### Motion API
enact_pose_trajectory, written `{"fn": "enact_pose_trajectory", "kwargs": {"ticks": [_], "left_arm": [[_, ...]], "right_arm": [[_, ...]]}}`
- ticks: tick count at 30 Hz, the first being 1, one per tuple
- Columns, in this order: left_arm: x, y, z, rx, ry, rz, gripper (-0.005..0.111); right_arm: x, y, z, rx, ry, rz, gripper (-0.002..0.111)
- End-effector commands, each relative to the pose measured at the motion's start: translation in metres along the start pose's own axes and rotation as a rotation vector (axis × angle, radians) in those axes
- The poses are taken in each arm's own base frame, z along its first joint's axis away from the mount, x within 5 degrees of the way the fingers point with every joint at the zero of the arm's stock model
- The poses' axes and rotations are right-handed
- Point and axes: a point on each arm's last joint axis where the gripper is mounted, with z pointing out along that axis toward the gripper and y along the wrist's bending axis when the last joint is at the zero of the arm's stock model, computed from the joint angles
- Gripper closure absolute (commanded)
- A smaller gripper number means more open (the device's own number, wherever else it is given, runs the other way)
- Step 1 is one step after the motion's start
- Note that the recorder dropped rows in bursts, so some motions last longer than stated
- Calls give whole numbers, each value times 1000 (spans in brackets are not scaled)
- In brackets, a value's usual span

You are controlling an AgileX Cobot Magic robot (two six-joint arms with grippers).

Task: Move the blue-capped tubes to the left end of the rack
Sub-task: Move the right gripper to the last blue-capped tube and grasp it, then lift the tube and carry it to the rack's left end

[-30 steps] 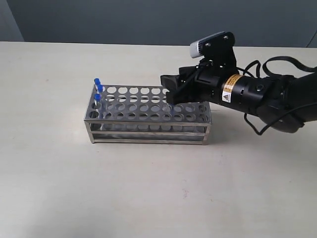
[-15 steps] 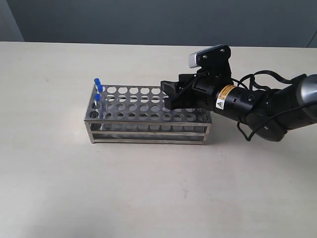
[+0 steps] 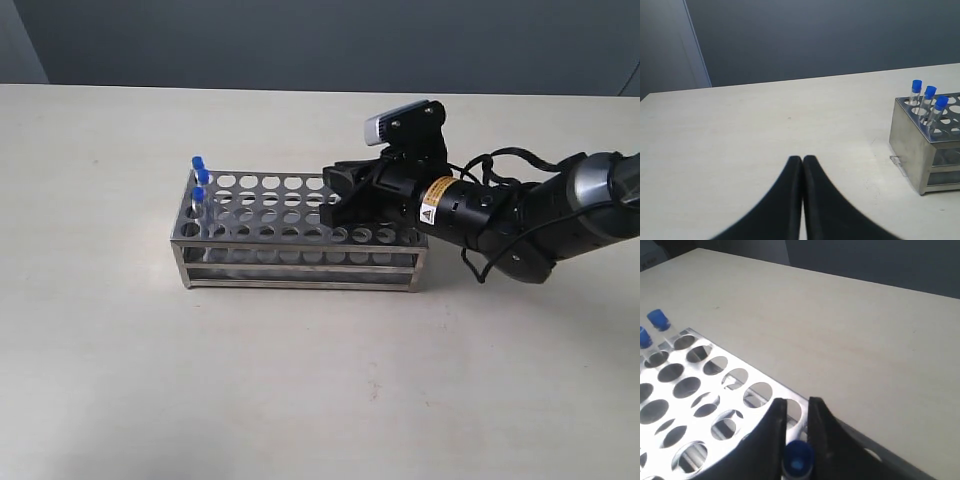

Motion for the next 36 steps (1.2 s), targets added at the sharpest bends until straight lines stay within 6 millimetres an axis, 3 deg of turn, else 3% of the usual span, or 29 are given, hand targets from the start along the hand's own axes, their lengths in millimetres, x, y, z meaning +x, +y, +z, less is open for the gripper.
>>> {"fn": "enact_pose_trajectory", "kwargs": {"ticks": [1, 6, 22, 30, 36], "left_arm": [[-2, 0, -1, 5, -13, -6, 106], [-2, 0, -1, 5, -13, -6, 106], [-2, 0, -1, 5, -13, -6, 106], [-2, 0, -1, 5, -13, -6, 106], [-2, 0, -1, 5, -13, -6, 106]], "right_arm": [[-1, -5, 0, 23, -1, 16, 108], [-10, -1, -4, -3, -25, -16, 108], [-93, 24, -31, -121, -182, -146, 108], [-110, 76, -17, -286, -162, -242, 108], [-100, 115, 3, -384, -115, -313, 108]]}}
